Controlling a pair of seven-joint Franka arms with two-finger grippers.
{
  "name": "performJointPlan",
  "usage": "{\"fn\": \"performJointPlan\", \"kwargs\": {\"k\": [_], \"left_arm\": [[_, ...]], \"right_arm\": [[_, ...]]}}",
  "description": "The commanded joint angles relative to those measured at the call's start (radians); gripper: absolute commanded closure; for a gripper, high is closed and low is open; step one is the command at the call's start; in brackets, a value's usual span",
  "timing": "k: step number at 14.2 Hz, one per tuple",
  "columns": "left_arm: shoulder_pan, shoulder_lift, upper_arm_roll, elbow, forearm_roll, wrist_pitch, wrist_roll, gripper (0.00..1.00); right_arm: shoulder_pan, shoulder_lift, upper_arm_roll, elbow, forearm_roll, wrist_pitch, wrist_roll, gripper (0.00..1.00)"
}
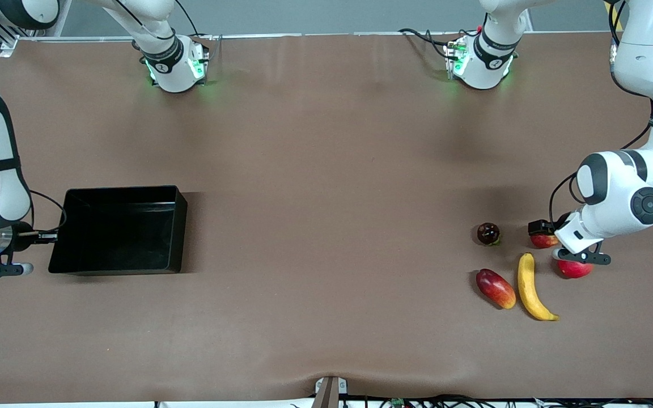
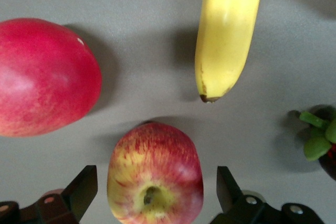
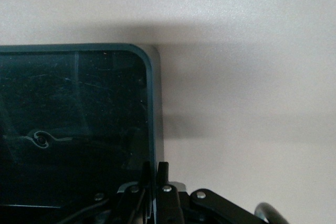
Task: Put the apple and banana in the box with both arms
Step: 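Push the black box toward the fruit with the right gripper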
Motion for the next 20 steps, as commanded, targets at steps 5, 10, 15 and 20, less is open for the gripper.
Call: {"fn": "performJointPlan", "kwargs": {"k": [5,10,15,20], "left_arm": [[-0.012,0.022,0.002,0.033,0.013,-0.001,0.01,0.75],[-0.013,-0.058,-0.017,0.03,0.013,-0.032,0.007,1.0],[-0.011,-0.134,-0.089,0.147,0.008,-0.224,-0.054,1.0],[-0.013,-0.15,-0.182,0.27,0.002,-0.401,-0.208,1.0]], "right_arm": [[0.001,-0.02,0.025,0.143,0.175,-0.279,-0.008,1.0],[0.059,-0.047,0.031,0.134,0.275,-0.371,-0.003,1.0],[0.204,-0.096,0.033,0.127,0.289,-0.395,0.15,1.0],[0.312,-0.11,0.031,0.104,0.384,-0.378,0.266,1.0]]}}
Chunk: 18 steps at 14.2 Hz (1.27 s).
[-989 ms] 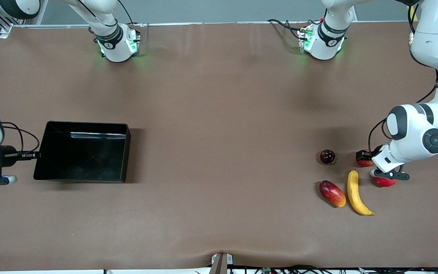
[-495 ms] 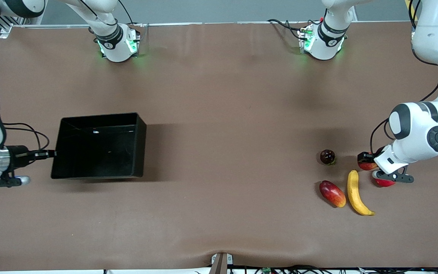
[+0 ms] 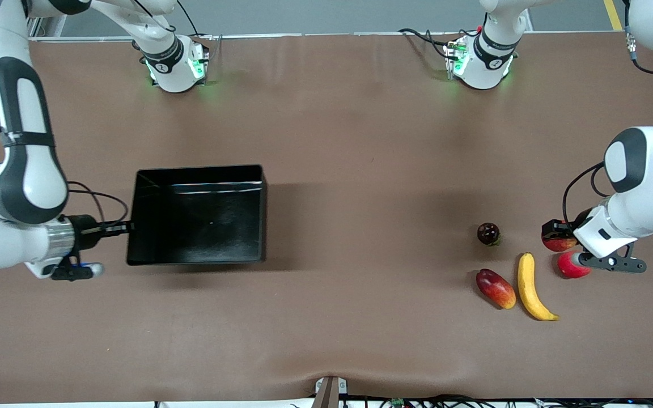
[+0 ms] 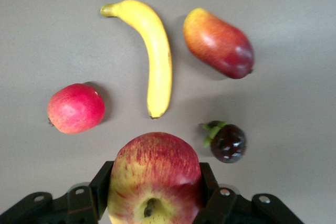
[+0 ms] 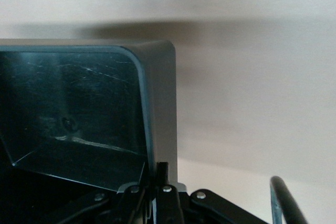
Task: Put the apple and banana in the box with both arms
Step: 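Push the black box toward the fruit with the right gripper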
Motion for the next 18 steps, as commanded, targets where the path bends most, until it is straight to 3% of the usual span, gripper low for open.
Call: {"fn": "performJointPlan", "kwargs": {"k": [1,11,14,18], "left_arm": [[0.001,0.0,-0.053,0.032,0.0,-0.055,-0.101,1.0],[0.004,-0.007,-0.141,0.047,-0.031,-0.072,-0.271,1.0],[0.003,-0.021,-0.211,0.02,-0.03,-0.087,-0.371,1.0],[0.003,-0.046,-0.259,-0.008,-0.03,-0.076,-0.438,1.0]], "right_arm": [[0.057,-0.036,-0.007,-0.031,0.057,0.008,0.078,1.0],[0.4,-0.004,-0.007,-0.044,0.109,0.255,0.54,1.0],[0.5,0.047,-0.008,-0.045,0.187,0.361,0.577,1.0],[0.565,0.097,-0.008,-0.048,0.181,0.465,0.614,1.0]]}}
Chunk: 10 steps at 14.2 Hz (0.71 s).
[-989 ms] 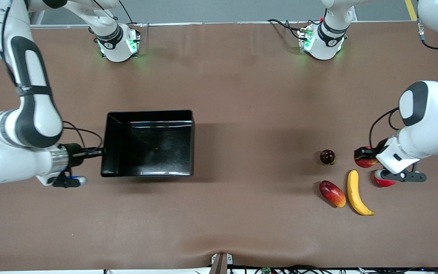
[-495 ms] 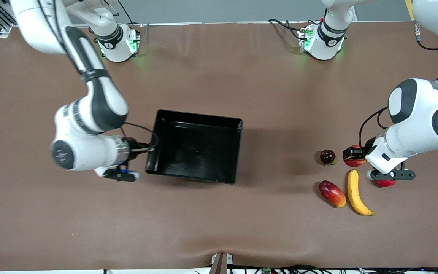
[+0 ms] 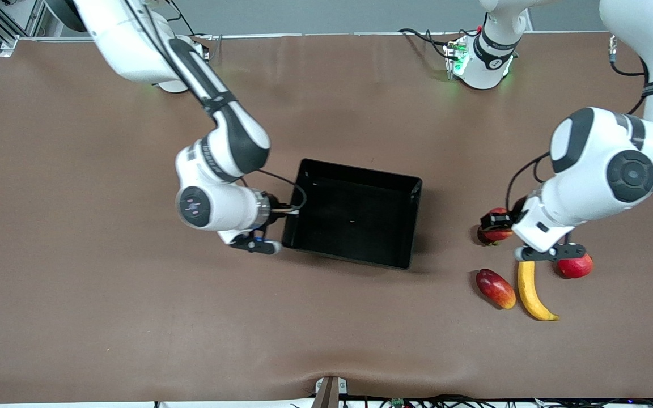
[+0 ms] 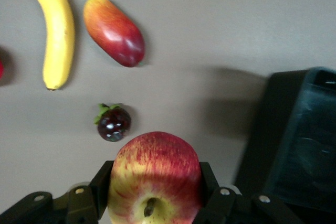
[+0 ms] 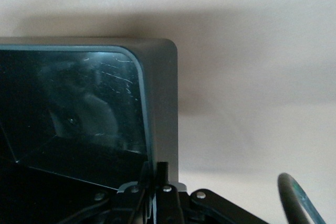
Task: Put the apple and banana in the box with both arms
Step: 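Push the black box toward the fruit with the right gripper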
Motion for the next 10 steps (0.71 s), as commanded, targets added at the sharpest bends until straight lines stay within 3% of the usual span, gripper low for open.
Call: {"fn": "performJointPlan", "kwargs": {"k": [1,6,7,9,10], "left_arm": [[0.011,-0.048,-0.022,-0.043,-0.009,-0.003,-0.037,1.0],[0.009,-0.068,-0.053,-0.102,-0.009,0.014,-0.105,1.0],[0.011,-0.071,-0.062,-0.127,-0.009,0.035,-0.123,1.0],[0.011,-0.072,-0.089,-0.158,-0.009,0.078,-0.174,1.0],[0.008,-0.067,-0.1,-0.164,-0.007,0.09,-0.207,1.0]], "right_arm": [[0.021,0.017,-0.008,0.006,0.03,0.044,0.0,1.0],[0.047,0.065,-0.01,0.007,0.019,0.117,-0.011,1.0],[0.038,0.065,-0.011,0.007,0.021,0.114,-0.009,0.94],[0.022,0.06,-0.013,0.009,0.024,0.104,-0.003,0.0],[0.027,0.057,-0.016,0.013,0.015,0.104,-0.014,0.0]]}}
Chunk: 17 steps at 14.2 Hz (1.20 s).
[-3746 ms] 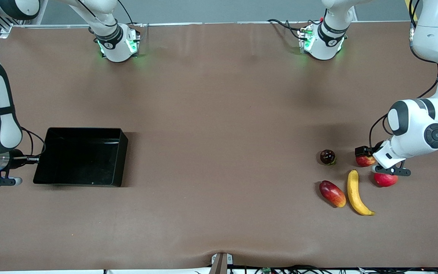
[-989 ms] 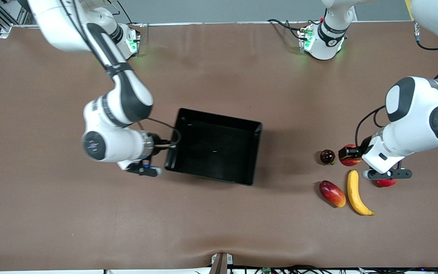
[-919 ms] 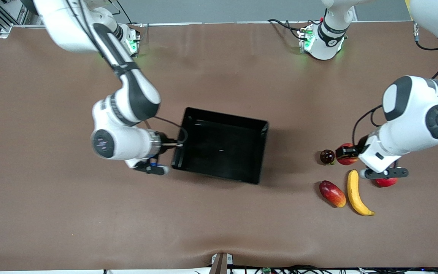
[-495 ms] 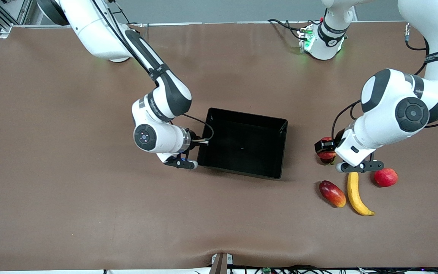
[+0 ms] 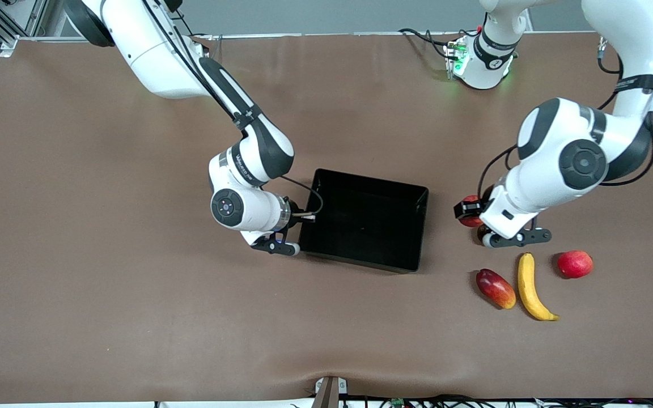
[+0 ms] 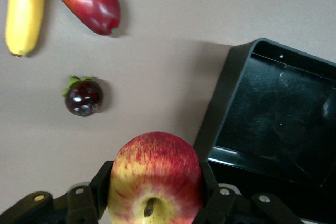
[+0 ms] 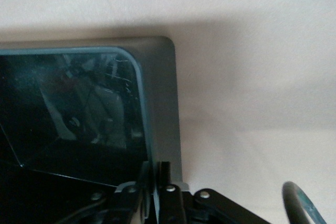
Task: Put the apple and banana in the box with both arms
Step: 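Carry the apple over the box while the right gripper withdraws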
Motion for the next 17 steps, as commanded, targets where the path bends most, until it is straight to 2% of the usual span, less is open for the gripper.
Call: {"fn": "performJointPlan", "kwargs": {"k": [1,4,7,10,14,17], "left_arm": [[0.003,-0.038,-0.037,-0.063,-0.004,0.053,-0.084,1.0],[-0.053,-0.029,-0.043,-0.066,-0.002,0.068,-0.155,1.0],[-0.116,-0.011,-0.042,-0.066,0.01,0.103,-0.223,1.0],[-0.147,0.028,-0.042,-0.078,0.06,0.14,-0.226,1.0],[-0.176,0.112,-0.043,-0.07,0.171,0.186,-0.22,1.0],[-0.211,0.176,-0.043,-0.064,0.217,0.218,-0.209,1.0]], "right_arm": [[-0.012,-0.018,0.0,0.016,0.014,-0.009,-0.021,0.0],[-0.027,-0.049,-0.008,0.044,0.0,-0.063,-0.037,0.0],[-0.084,-0.061,-0.013,0.174,-0.081,-0.299,-0.037,0.0],[-0.179,-0.061,-0.011,0.312,-0.09,-0.496,-0.037,0.0],[-0.312,-0.145,-0.013,0.331,-0.092,-0.571,-0.046,0.0],[-0.409,-0.193,-0.007,0.331,-0.17,-0.611,-0.108,0.0]]}}
